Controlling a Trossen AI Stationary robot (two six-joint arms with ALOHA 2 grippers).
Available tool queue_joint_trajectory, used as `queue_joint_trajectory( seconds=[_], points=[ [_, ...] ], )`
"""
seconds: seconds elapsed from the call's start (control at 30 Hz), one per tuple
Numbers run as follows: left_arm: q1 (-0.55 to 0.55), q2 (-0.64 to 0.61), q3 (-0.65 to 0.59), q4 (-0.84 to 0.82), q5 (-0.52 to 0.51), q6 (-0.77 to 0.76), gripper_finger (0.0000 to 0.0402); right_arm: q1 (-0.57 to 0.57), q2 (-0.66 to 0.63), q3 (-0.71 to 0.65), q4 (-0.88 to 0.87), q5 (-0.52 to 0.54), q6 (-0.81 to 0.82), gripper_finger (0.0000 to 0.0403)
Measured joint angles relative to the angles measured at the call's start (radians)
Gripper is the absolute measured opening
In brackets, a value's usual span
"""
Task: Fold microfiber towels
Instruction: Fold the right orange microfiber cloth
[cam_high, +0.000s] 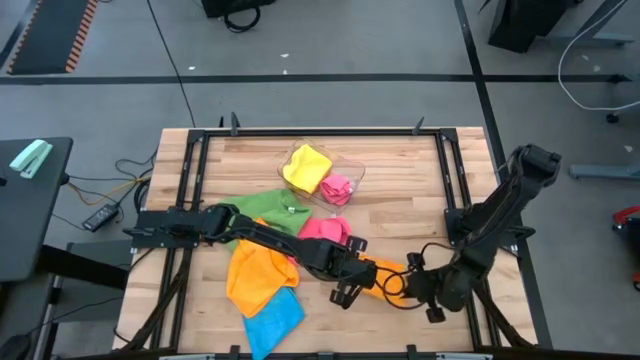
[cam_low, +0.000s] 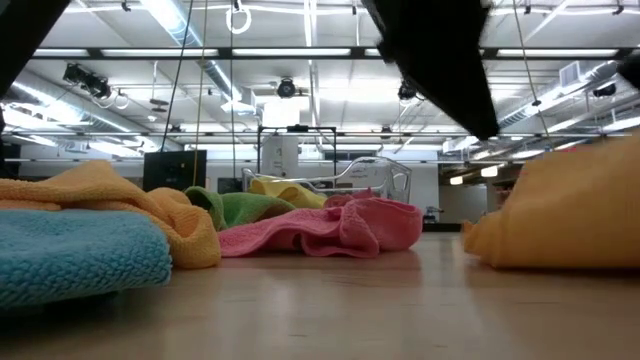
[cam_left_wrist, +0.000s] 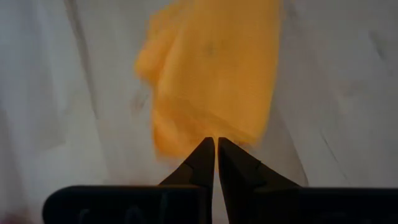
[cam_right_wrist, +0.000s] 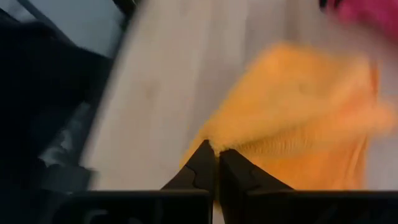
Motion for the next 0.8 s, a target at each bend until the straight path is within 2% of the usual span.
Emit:
queue_joint_trajectory(
  seconds=[0.17,0.3,0.5,0.6,0.7,0.8],
  points=[
    [0.0,-0.066,0.001,-0.053,-0.005,0.011,0.0026,0.0,-0.1,0.118,-0.13,0.038,-0.132,0.0012],
    [0.002,-0.109,0.0,-0.092,-0.011,0.039,0.0019,-0.004,-0.143,0.266,-0.315,0.101,-0.208,0.0012],
    [0.002,-0.18,0.001,-0.167,-0.015,0.048,0.0022,-0.042,-0.147,0.504,-0.618,0.225,-0.162,0.0012],
    [0.0,-0.212,0.002,-0.175,-0.016,0.048,0.0024,-0.119,-0.142,0.561,-0.754,0.287,-0.136,0.0012],
    [-0.005,-0.22,0.002,-0.198,-0.015,0.044,0.0021,-0.249,-0.148,0.577,-0.88,0.31,-0.139,0.0012],
    [-0.006,-0.22,0.001,-0.221,-0.015,0.045,0.0016,-0.375,-0.173,0.577,-0.979,0.438,-0.158,0.0012]
  ],
)
